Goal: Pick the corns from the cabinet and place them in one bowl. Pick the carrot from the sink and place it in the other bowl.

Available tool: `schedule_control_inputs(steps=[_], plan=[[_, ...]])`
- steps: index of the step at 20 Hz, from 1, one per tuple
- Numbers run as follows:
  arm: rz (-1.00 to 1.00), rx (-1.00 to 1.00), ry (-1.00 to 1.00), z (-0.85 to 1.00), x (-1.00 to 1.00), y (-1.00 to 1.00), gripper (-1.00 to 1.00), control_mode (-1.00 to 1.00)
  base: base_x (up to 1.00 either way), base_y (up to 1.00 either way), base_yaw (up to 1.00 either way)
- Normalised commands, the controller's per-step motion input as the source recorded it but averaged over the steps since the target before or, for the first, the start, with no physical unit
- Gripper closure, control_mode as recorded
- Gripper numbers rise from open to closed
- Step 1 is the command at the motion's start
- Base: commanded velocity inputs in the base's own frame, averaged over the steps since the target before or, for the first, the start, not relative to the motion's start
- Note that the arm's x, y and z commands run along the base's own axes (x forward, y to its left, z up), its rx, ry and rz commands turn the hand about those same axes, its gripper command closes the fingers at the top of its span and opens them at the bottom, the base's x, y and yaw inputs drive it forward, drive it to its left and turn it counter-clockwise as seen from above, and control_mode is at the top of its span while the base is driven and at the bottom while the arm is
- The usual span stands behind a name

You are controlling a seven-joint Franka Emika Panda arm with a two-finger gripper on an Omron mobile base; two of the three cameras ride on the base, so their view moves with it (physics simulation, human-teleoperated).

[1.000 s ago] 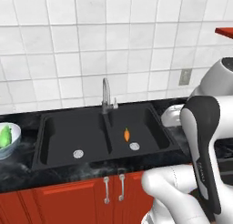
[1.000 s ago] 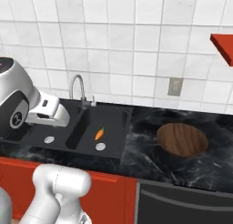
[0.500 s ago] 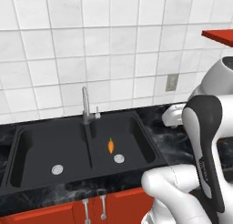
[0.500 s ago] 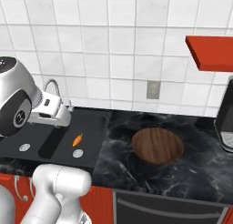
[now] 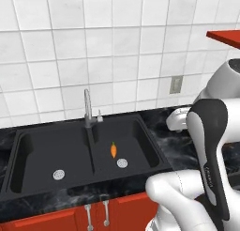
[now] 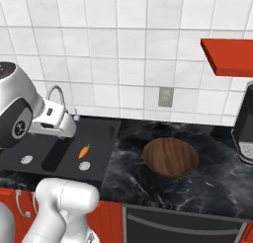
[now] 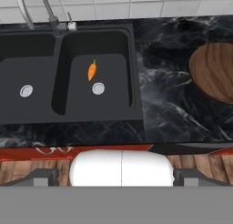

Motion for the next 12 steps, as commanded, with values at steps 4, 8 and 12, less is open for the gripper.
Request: schedule_control_inputs(steps=[4,8,12], plan=[[0.0,0.0,0.0,0.0,0.0,0.0,-1.0,1.0,0.0,0.0,0.0],[0.0,0.0,0.0,0.0,0.0,0.0,-1.0,1.0,0.0,0.0,0.0],[0.0,0.0,0.0,-0.08,0.07,0.0,-1.0,-1.0,0.0,0.0,0.0]])
